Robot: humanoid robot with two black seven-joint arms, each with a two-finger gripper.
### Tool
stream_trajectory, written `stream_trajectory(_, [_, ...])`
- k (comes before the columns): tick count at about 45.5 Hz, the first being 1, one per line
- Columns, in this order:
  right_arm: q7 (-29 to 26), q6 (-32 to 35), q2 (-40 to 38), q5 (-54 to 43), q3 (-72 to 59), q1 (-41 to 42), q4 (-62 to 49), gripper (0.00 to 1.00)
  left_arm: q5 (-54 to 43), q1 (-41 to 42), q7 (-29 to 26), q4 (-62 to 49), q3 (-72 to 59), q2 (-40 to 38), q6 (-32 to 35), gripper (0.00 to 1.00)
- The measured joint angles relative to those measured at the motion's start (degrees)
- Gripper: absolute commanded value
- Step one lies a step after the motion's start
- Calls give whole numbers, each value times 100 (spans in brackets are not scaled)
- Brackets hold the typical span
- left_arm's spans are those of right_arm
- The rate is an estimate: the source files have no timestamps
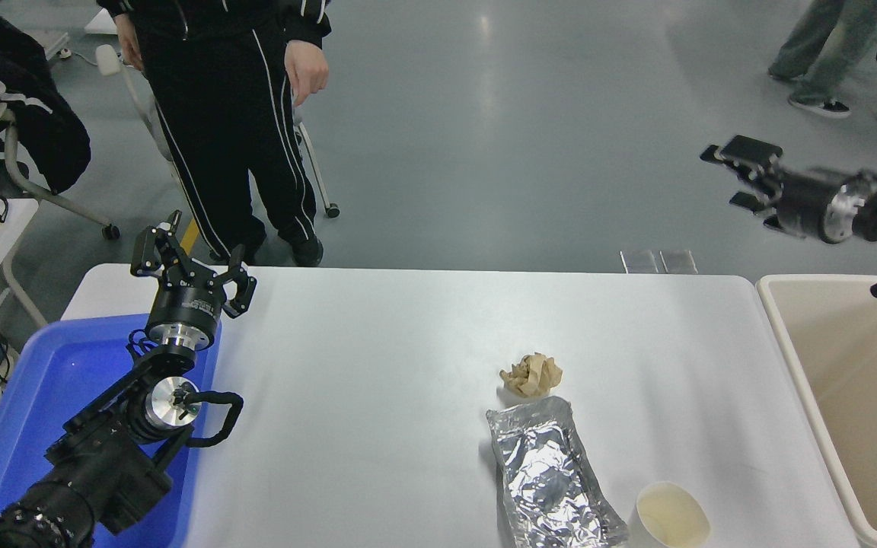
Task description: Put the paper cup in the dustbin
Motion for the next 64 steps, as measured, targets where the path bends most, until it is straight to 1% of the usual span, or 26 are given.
stream_trajectory(1, [-2,30,20,-117,-56,45,-1,99,-3,0,0,1,0,2,0,100])
stream_trajectory(3, [5,167,145,-687,-414,317,5,99,2,-1,0,-2,1,-1,0,100])
stream_trajectory(7, [8,331,240,-1171,-800,507,43,99,-1,-1,0,1,0,1,0,100])
stream_trajectory(8, [13,454,291,-1450,-1042,646,117,99,-1,-1,0,1,0,1,0,100])
stream_trajectory(15, [23,790,340,-2150,-1612,1041,521,99,-1,0,0,1,-1,0,0,100])
stream_trajectory(16, [26,880,350,-2372,-1753,1140,653,99,-1,0,0,1,-1,0,0,100])
stream_trajectory(26, [32,1331,430,-3166,-2133,1520,1202,99,-1,0,-1,0,0,1,0,100])
stream_trajectory(33, [36,1495,440,-3411,-2360,1610,1662,99,-2,0,-1,0,1,2,0,100])
stream_trajectory(37, [34,1549,287,-3506,-2449,1538,1985,99,-2,-1,-1,0,1,4,0,100])
stream_trajectory(50, [35,1621,-225,-3917,-2381,983,2646,99,-2,0,-1,1,-1,5,0,100])
stream_trajectory(57, [39,1637,-270,-4064,-2316,807,2951,99,-2,0,-1,0,-1,5,0,100])
stream_trajectory(64, [41,1650,-134,-4099,-2259,752,3211,99,-2,0,-1,0,0,5,0,100])
